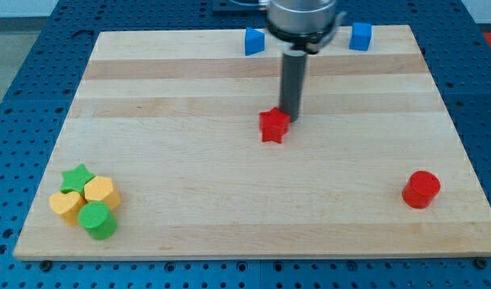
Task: Move the red circle towards center
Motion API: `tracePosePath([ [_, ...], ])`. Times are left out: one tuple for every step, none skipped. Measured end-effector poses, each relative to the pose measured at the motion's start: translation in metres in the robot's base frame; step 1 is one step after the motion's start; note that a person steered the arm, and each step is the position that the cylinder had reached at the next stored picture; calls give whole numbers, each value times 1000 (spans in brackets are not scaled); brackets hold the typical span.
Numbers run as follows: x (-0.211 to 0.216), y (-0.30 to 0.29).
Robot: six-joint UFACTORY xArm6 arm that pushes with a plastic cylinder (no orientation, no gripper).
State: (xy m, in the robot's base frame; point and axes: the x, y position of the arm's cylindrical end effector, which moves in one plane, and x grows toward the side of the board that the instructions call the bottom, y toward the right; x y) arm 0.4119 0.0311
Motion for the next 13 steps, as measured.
tracePosePath([
  [0, 26],
  [1, 104],
  [35, 180],
  [88, 221],
  [136, 215],
  [148, 186],
  [138, 136],
  [129, 93],
  [156, 90],
  [172, 67],
  [142, 39],
  [108, 25],
  [132, 23],
])
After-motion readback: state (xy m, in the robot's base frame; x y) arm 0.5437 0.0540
